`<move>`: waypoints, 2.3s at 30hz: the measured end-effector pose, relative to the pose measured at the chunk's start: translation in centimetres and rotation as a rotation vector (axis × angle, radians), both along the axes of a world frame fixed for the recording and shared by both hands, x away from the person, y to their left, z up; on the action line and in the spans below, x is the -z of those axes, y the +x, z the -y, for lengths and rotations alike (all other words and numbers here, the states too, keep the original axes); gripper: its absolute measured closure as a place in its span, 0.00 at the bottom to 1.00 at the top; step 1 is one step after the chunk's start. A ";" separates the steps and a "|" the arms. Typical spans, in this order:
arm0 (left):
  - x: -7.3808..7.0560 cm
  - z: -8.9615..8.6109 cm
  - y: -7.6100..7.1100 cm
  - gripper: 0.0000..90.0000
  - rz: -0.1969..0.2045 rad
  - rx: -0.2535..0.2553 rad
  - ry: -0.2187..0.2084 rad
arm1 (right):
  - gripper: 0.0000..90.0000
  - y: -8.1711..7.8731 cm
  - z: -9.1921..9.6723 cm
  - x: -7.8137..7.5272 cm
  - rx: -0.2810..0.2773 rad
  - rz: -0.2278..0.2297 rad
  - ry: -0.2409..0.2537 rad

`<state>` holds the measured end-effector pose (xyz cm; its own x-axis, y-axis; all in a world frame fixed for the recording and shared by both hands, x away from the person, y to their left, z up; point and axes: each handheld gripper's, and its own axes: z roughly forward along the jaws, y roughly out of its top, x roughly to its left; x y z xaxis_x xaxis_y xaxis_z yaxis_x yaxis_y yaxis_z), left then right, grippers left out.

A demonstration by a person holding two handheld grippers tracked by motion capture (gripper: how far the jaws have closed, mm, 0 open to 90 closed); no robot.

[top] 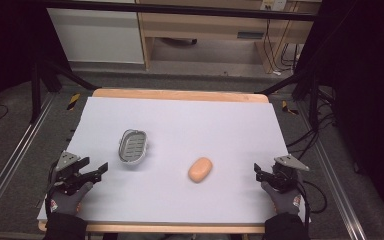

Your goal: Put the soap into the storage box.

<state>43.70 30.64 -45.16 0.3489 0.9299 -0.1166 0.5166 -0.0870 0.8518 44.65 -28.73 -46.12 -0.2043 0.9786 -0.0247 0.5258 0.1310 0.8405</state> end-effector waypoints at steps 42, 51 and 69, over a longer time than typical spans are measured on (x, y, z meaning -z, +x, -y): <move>-1.1 8.5 0.9 0.23 0.007 0.185 0.086 | 0.22 -0.9 -1.2 0.3 -0.053 0.022 0.018; -1.6 10.4 1.1 0.22 0.006 0.239 0.119 | 0.22 -1.1 -1.5 0.2 -0.056 0.019 0.007; -2.8 14.4 2.1 0.22 0.013 0.302 0.131 | 0.24 -1.4 -1.5 0.1 -0.063 0.012 -0.003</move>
<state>45.82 16.28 -42.37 0.6120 0.7908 0.0034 0.4398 -0.3439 0.8297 43.29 -27.21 -46.17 -0.2653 0.9637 -0.0300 0.5067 0.1658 0.8461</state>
